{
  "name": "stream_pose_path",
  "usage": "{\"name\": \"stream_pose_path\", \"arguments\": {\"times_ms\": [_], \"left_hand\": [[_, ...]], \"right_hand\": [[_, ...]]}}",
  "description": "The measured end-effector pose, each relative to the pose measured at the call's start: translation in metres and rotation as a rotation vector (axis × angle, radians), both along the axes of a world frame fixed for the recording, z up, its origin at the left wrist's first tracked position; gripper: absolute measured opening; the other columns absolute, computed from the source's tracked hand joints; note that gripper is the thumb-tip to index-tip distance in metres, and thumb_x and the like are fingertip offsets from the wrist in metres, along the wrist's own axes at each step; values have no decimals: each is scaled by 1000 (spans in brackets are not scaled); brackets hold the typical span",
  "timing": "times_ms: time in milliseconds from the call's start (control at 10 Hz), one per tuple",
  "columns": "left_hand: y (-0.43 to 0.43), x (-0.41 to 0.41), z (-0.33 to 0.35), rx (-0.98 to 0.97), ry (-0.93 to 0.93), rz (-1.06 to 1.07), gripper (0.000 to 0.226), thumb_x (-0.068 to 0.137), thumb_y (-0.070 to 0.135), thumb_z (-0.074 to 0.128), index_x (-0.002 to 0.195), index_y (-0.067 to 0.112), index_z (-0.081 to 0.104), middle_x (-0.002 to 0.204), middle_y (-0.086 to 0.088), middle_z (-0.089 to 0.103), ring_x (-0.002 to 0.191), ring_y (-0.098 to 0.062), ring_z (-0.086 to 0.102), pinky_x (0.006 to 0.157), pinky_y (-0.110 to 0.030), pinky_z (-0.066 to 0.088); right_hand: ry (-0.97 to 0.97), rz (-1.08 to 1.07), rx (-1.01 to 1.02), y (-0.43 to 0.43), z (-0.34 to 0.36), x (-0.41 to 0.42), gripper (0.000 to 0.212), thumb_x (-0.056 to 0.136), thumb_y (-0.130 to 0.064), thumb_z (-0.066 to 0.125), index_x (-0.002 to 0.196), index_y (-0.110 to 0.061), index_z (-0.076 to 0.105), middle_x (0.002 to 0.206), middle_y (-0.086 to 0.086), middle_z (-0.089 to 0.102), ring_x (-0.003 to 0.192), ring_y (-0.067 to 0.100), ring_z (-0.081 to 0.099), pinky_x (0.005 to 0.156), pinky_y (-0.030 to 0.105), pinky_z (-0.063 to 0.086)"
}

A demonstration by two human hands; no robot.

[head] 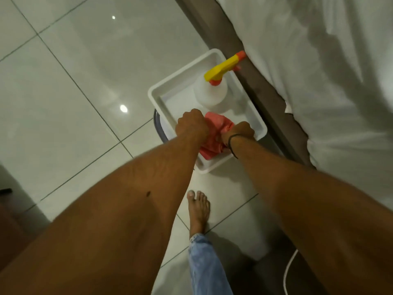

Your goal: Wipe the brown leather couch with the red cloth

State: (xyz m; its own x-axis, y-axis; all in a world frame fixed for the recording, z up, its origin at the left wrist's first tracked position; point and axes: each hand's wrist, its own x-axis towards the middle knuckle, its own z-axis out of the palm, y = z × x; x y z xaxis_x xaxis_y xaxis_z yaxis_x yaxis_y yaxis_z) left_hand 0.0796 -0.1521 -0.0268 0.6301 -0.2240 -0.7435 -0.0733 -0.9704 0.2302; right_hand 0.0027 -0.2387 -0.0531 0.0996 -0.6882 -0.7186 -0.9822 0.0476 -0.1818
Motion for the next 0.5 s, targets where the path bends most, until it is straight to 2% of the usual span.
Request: {"name": "stream_pose_path", "arguments": {"times_ms": [100, 200, 300, 400, 500], "left_hand": [[3, -8, -11, 35, -114, -16, 26, 103, 9, 53, 127, 6, 60, 127, -15, 64, 119, -36, 65, 96, -43, 54], [4, -11, -13, -11, -202, -75, 23, 102, 10, 58, 125, 10, 60, 121, -12, 63, 111, -33, 67, 92, -43, 55], [11, -19, -6, -37, -237, -127, 22, 104, 12, 56, 125, 10, 60, 122, -12, 62, 112, -33, 66, 91, -43, 54], [36, -40, 5, -195, -312, -109, 22, 101, 14, 59, 123, 11, 60, 122, -12, 60, 110, -32, 62, 87, -45, 55], [84, -68, 9, -389, -429, -16, 28, 99, 19, 62, 126, 14, 64, 128, -10, 64, 110, -29, 65, 87, -43, 57]], "right_hand": [[33, 132, -127, 4, -5, -1, 52, 94, -38, 72, 136, -9, 61, 139, 17, 67, 126, 41, 66, 100, 51, 57], [79, 322, -127, 8, 3, -6, 64, 84, -43, 83, 134, -10, 62, 136, 17, 69, 125, 40, 67, 102, 50, 56], [123, 406, -129, 10, 15, -4, 56, 88, -39, 80, 133, -11, 62, 138, 15, 68, 127, 39, 65, 102, 47, 54], [84, 442, -206, 23, 24, -1, 42, 95, -34, 71, 131, -14, 64, 135, 14, 69, 124, 38, 66, 100, 47, 53], [34, 504, -292, 50, 33, -4, 50, 88, -42, 74, 131, -19, 62, 128, 15, 73, 116, 41, 69, 97, 49, 55]]}}
